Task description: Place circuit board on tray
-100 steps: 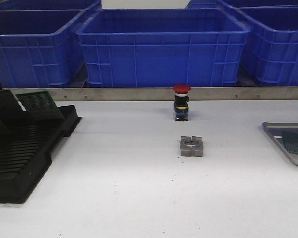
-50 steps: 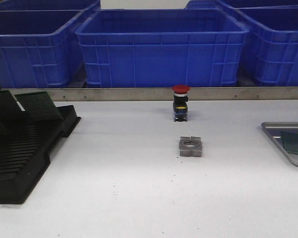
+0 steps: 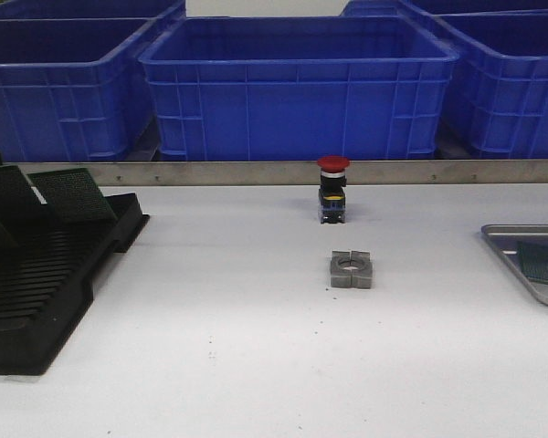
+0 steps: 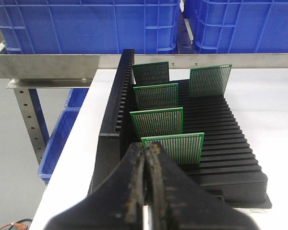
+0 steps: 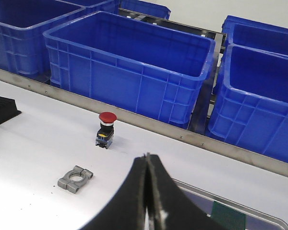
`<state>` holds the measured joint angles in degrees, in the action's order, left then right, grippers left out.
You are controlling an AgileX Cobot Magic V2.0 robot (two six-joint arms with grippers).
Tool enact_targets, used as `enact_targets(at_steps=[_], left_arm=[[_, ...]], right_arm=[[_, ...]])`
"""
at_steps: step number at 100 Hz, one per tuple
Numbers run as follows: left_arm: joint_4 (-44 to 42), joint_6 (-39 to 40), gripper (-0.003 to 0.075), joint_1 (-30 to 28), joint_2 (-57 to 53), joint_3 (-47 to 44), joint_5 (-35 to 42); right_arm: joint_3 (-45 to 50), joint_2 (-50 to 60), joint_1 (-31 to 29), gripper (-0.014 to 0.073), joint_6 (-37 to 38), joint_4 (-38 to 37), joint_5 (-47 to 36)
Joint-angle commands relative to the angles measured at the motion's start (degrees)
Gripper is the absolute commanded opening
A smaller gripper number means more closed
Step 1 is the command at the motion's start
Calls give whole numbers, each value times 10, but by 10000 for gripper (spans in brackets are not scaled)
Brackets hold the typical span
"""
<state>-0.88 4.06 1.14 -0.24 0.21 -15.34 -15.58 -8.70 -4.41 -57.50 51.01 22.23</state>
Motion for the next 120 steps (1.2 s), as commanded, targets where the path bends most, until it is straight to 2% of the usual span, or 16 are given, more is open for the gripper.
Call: enact_targets(at_steps=[1,104,120], left_arm=[[5,0,-17,3,-19,-17,41],[5,0,-17,3,-19,-17,41],[5,0,-17,3,-19,-17,41]], right_arm=[[-15,-7,0,-62,-4,11,-27],[-15,-7,0,-62,-4,11,-31],[-6,-6,-2,-62,2,9,-82]])
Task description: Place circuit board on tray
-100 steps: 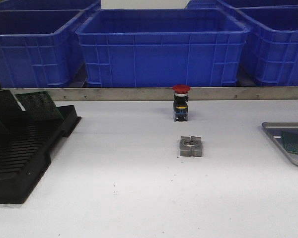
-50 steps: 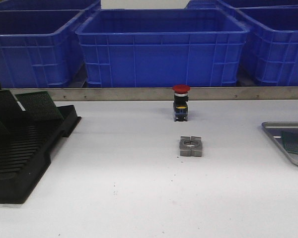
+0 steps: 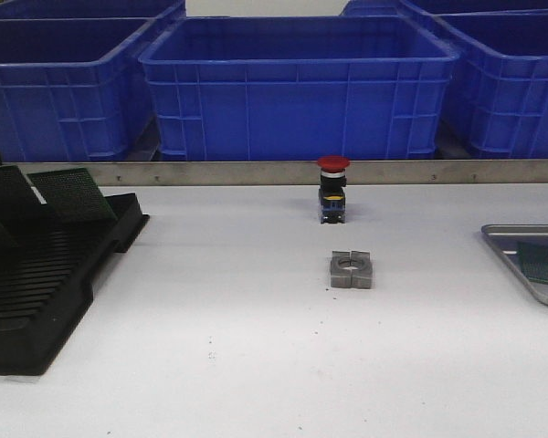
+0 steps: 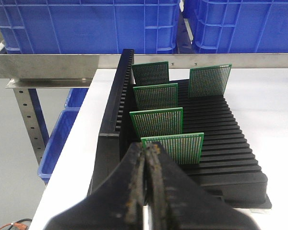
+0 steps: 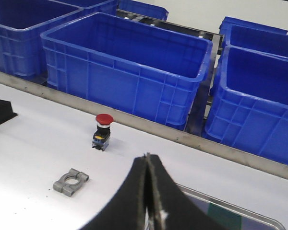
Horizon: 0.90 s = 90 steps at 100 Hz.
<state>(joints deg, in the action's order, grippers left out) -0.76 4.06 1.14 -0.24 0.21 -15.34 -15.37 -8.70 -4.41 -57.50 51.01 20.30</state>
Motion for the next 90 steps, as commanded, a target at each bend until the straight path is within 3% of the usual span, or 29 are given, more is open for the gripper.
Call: enact_targets(at_steps=[1,14,38,47,50,59,90], left_arm=[[4,0,-17,3,-19,-17,41],[4,0,-17,3,-19,-17,41],[4,0,-17,3,-19,-17,41],[4,0,-17,3,-19,-17,41],[4,0,-17,3,-19,-17,41],[4,0,-17,3,-19,-17,41],[4,0,-17,3,-19,-17,41]], right_arm=[[-8,-6,-2,-62,7,7,-66],[21,-6,-2,-62,100,-81,-127],[129,54,-2,-62,501,-450,-182],[173,96,-2,-62,607,-532,-196],[170,108,-2,-62,623,-564,-162],[171,105,1,-62,647,-598,-174],[171,105,2,-62,647,-601,-180]])
